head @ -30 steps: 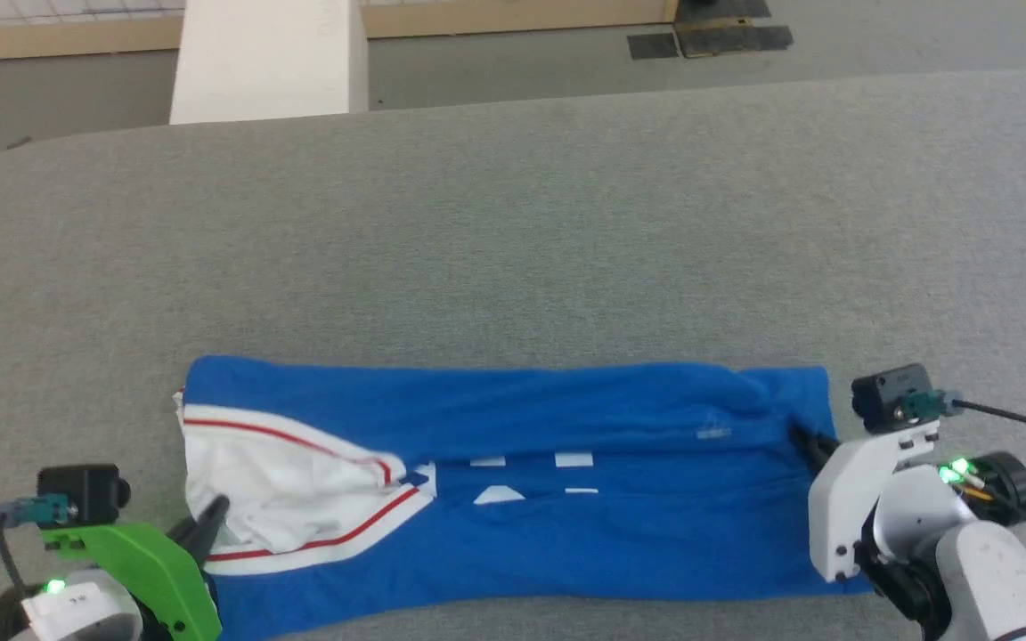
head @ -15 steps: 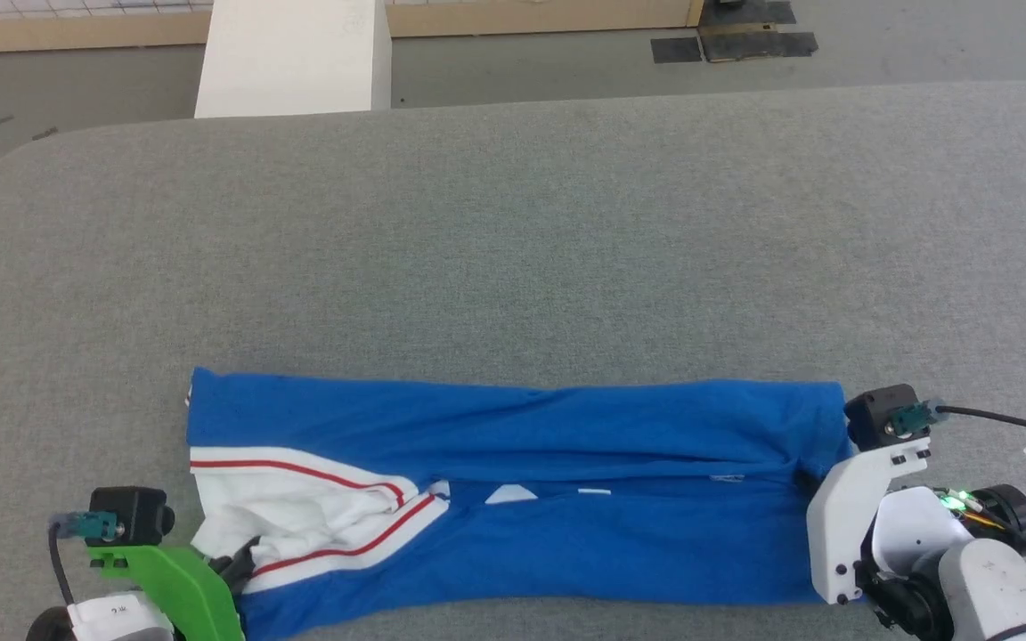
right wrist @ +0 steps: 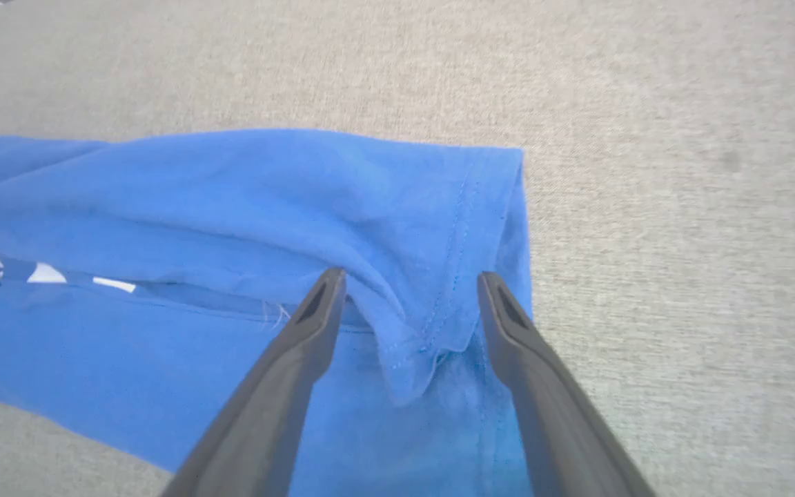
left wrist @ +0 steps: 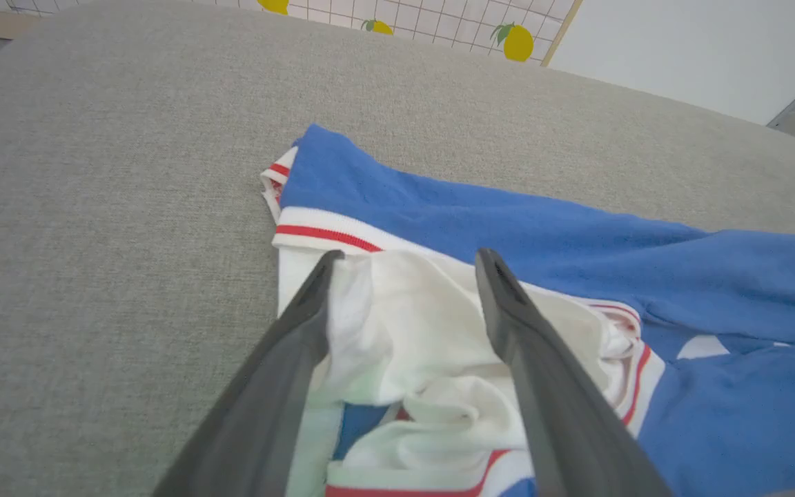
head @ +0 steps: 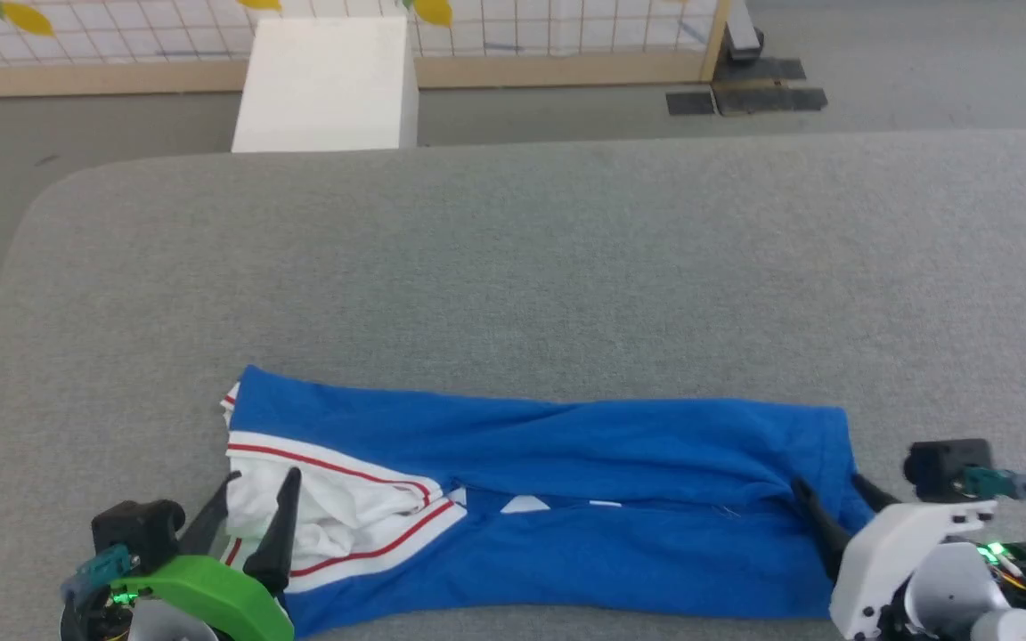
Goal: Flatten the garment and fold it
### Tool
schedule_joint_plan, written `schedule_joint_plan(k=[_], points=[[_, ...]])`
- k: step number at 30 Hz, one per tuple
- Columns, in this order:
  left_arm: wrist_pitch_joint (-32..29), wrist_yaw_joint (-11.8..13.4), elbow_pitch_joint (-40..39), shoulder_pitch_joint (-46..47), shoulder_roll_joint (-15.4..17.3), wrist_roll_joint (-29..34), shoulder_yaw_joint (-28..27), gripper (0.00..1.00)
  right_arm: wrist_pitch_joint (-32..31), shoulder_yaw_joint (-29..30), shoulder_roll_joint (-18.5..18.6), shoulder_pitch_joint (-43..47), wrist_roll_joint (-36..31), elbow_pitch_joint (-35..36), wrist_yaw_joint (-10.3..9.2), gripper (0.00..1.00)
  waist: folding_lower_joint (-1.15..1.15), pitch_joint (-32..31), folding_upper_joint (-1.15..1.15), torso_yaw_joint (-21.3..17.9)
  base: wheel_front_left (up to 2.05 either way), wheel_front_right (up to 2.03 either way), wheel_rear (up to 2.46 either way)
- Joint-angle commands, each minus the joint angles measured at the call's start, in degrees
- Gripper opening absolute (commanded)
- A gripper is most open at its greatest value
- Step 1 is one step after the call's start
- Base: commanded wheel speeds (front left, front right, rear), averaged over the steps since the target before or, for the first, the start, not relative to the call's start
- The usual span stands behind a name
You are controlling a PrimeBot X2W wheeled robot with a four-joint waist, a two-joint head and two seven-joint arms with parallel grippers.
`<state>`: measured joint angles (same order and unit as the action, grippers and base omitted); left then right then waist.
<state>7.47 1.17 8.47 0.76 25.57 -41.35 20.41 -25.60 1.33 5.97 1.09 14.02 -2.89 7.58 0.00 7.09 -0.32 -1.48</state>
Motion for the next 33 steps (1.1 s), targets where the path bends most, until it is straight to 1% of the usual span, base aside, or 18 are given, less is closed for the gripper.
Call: schedule_joint_plan(k=[1, 3, 5, 7, 9, 13, 16, 17, 18, 21, 27, 33], points=[[2.61, 0.29, 0.82, 1.43, -0.62, 1.07, -0.50, 1.00, 2.16, 0.80, -0.70, 0.96, -0.04, 1.14, -0.09, 1.00, 0.00, -1.13, 0.32, 1.01, 0.00, 0.00, 0.00], [5.34, 0.41, 2.10, 2.42, -1.92, 2.20, -1.10, 1.00, 5.53, 1.87, -1.47, 1.85, -0.39, 2.35, -0.09, 1.00, 0.00, -1.58, 0.32, 1.60, 0.00, 0.00, 0.00], [6.81, 0.72, 2.94, 3.53, -3.34, 3.74, -2.08, 1.00, 9.09, 2.81, -2.16, 2.47, -0.78, 3.24, -0.09, 1.00, 0.00, -1.96, 0.32, 2.02, 0.00, 0.00, 0.00], [7.37, 0.89, 3.33, 4.54, -4.68, 5.67, -3.38, 1.00, 12.63, 3.68, -2.65, 2.78, -1.03, 3.71, -0.09, 1.00, 0.00, -2.18, 0.32, 2.27, 0.00, 0.00, 0.00], [7.48, 0.86, 2.12, 5.77, -6.32, 8.62, -6.16, 1.00, 15.64, 4.45, -2.94, 2.94, -1.15, 3.63, -0.09, 1.00, 0.00, -2.30, 0.32, 2.50, 0.00, 0.00, 0.00], [7.51, -0.61, -0.71, 6.46, -10.30, 15.89, -12.04, 1.00, 20.63, 5.63, -3.06, 2.84, 1.65, 1.92, -0.09, 1.00, 0.00, -2.54, 0.32, 2.71, 0.00, 0.00, 0.00], [7.52, -2.25, -1.58, 6.54, -13.04, 19.99, -15.95, 1.00, 21.97, 6.48, -3.07, 2.35, 2.62, -0.36, -0.09, 1.00, 0.00, -2.75, 0.32, 2.42, 0.00, 0.00, 0.00], [7.52, -2.72, -1.64, 6.57, -13.68, 21.07, -17.01, 1.00, 21.77, 6.92, -3.08, 2.16, 2.88, -1.22, -0.09, 1.00, 0.00, -2.79, 0.32, 2.29, 0.00, 0.00, 0.00], [7.52, -3.79, -1.71, 6.54, -15.13, 23.09, -19.21, 1.00, 20.57, 7.76, -3.08, 1.60, 3.25, -3.19, -0.09, 1.00, 0.00, -2.94, 0.32, 1.98, 0.00, 0.00, 0.00], [7.52, -5.22, -1.56, 6.13, -16.93, 25.75, -21.77, 1.00, 17.22, 8.67, -3.08, 0.63, 4.03, -5.91, -0.09, 1.00, 0.00, -3.15, 0.32, 1.48, 0.00, 0.00, 0.00], [7.53, -7.01, -0.79, 4.78, -19.14, 29.06, -23.77, 1.00, 10.38, 9.11, -3.09, -1.90, 4.08, -10.54, -0.09, 1.00, 0.00, -3.49, 0.32, 0.90, 0.00, 0.00, 0.00], [7.53, -7.99, 0.09, 4.38, -20.10, 30.69, -24.31, 1.00, 3.32, 8.41, -3.09, -4.21, 1.84, -14.22, -0.09, 1.00, 0.00, -3.58, 0.32, 1.07, 0.00, 0.00, 0.00]])
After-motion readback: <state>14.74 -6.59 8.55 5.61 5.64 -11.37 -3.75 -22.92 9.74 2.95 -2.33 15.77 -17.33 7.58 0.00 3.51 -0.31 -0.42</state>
